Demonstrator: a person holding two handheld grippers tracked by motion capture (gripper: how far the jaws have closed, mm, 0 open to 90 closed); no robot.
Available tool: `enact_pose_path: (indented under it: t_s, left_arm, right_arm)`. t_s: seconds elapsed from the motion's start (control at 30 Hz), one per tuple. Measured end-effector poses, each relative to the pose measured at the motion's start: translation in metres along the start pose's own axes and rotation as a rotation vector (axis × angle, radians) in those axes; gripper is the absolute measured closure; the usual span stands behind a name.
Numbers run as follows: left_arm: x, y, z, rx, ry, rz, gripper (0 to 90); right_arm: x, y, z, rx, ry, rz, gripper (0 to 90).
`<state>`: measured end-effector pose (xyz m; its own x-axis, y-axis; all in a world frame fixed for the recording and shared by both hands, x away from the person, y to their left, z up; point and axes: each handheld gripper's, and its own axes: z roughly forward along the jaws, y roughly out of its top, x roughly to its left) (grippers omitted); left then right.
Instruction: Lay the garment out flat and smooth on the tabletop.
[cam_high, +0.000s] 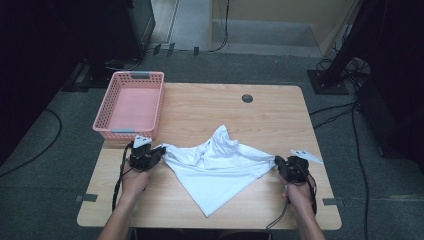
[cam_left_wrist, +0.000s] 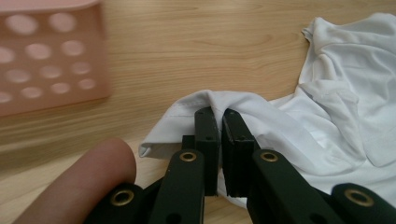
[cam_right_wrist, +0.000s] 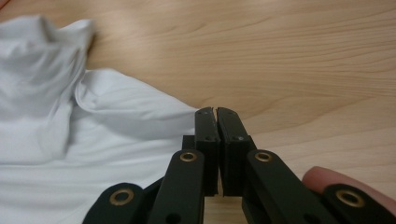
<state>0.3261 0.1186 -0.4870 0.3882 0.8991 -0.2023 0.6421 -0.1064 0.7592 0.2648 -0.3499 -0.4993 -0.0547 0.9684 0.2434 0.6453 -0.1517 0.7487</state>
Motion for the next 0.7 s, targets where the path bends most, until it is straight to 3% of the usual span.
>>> enact_pose_path:
  t_s: [0.07,0.13,0.17,0.23,0.37,0.4,0.43,0.47,0.5,0.6,0.63,0.67,0.7]
  left_arm:
    - [0.003,-0.001,-0.001,-0.005,0.023,-0.018,86.0]
    - [-0.002,-0.001,-0.003,-0.027,0.049,-0.014,68.9]
    - [-0.007,-0.001,-0.003,-0.036,0.058,-0.002,62.0]
    - [-0.02,-0.001,-0.002,-0.052,0.062,0.036,58.7]
    - [-0.057,-0.003,0.011,-0.023,-0.024,0.132,57.9]
    - [-0.067,-0.005,0.016,-0.013,-0.045,0.153,57.8]
    - [-0.067,-0.005,0.016,-0.013,-0.045,0.153,57.7]
    - [-0.074,-0.006,0.02,-0.001,-0.058,0.169,57.7]
    - [-0.081,-0.007,0.025,0.009,-0.068,0.184,56.9]
    - [-0.095,-0.009,0.037,0.046,-0.066,0.218,57.2]
    - [-0.095,-0.009,0.037,0.046,-0.066,0.218,59.7]
    - [-0.096,-0.01,0.04,0.053,-0.061,0.217,63.6]
    - [-0.096,-0.011,0.044,0.065,-0.04,0.213,68.2]
  right_arm:
    - [-0.006,0.003,-0.004,-0.035,-0.047,0.038,85.9]
    - [-0.007,0.005,-0.008,-0.07,-0.082,0.06,80.6]
    - [-0.004,0.006,-0.01,-0.084,-0.081,0.048,78.9]
    - [0.009,0.006,-0.011,-0.096,-0.06,-0.013,75.9]
    - [0.049,0.001,-0.001,-0.062,0.047,-0.15,73.0]
    - [0.059,0.0,0.003,-0.047,0.081,-0.165,72.5]
    - [0.059,0.0,0.003,-0.047,0.081,-0.165,72.5]
    - [0.07,-0.002,0.008,-0.032,0.123,-0.187,72.4]
    - [0.092,-0.007,0.017,-0.003,0.188,-0.242,71.4]
    - [0.118,-0.011,0.025,0.035,0.265,-0.312,68.0]
    - [0.118,-0.011,0.025,0.035,0.265,-0.312,68.0]
    - [0.136,-0.014,0.032,0.065,0.32,-0.365,63.2]
    - [0.146,-0.015,0.035,0.073,0.33,-0.386,61.8]
